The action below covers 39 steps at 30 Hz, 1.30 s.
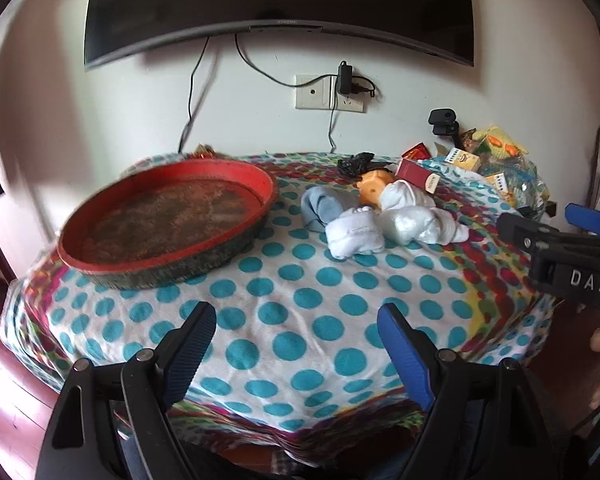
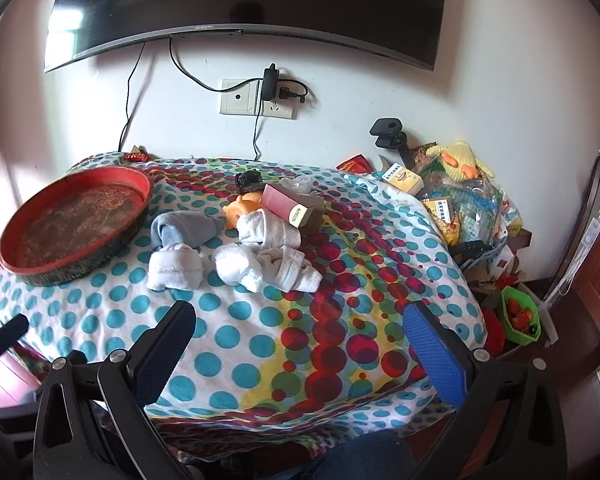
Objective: Organize objects
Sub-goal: 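Grasp the rolled white sock with the left gripper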
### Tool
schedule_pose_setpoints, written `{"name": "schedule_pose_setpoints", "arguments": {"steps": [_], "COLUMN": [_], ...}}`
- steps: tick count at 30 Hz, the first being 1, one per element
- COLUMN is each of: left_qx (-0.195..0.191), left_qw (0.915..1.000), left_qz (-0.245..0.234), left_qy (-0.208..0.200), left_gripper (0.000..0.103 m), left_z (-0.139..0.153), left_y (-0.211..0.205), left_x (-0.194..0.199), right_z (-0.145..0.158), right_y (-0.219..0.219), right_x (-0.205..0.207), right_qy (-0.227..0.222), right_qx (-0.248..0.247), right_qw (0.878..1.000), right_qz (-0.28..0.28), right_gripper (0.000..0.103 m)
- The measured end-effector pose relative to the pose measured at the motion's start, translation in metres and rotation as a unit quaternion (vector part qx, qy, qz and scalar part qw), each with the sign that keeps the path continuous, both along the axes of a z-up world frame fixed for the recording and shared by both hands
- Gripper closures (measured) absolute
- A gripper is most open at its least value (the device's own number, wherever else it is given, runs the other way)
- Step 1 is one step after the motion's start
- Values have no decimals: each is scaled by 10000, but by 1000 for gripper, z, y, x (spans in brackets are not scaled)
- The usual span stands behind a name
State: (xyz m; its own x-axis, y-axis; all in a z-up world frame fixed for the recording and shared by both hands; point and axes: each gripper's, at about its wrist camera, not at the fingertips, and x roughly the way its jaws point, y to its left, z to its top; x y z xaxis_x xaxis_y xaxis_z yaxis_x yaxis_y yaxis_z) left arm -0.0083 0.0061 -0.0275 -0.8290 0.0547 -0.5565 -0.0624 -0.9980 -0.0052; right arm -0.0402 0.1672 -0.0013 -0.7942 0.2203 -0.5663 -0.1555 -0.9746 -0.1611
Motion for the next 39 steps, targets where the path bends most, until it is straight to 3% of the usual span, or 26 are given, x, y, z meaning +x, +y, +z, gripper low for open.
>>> {"name": "schedule_pose_setpoints", "arguments": {"steps": [3, 11, 18, 24, 26, 33, 34, 37, 39], "left_qx": [-148, -254, 294, 31, -41, -119, -148, -103, -136], "left_qw": [9998, 9987, 9978, 9980, 9967, 9951, 9946, 9928, 9924], "left_qz": [-32, -427, -349, -244, -489, -267, -265, -350, -358], "left_qy": [101, -133, -478, -587, -645, -948, -991, -1139, -1170], "left_gripper": [18, 18, 18, 18, 18, 18, 19, 42, 44], "left_z": [-3, -13, -19, -21, -24, -37, -39, -45, -44], "left_y": [8, 43, 48, 62, 65, 69, 71, 72, 74], "left_x": [-7, -64, -110, -130, -136, -155, -157, -161, -162], "right_z": [-11, -34, -44, -43, -45, -57, -57, -57, -58], "right_y": [6, 42, 76, 93, 95, 108, 109, 111, 111], "right_x": [-3, -19, -18, -15, -16, -22, -21, -21, -21], "right_qy": [-36, -121, -22, 192, 170, -33, -14, 1, -28], "right_qx": [23, -561, -900, -1152, -1222, -1608, -1643, -1656, -1674], "right_qw": [10000, 9983, 9958, 9931, 9923, 9869, 9863, 9861, 9858], "right_qz": [55, -58, -161, -115, -87, -114, -125, -136, -120], "right_gripper": [0, 0, 0, 0, 0, 0, 0, 0, 0]}}
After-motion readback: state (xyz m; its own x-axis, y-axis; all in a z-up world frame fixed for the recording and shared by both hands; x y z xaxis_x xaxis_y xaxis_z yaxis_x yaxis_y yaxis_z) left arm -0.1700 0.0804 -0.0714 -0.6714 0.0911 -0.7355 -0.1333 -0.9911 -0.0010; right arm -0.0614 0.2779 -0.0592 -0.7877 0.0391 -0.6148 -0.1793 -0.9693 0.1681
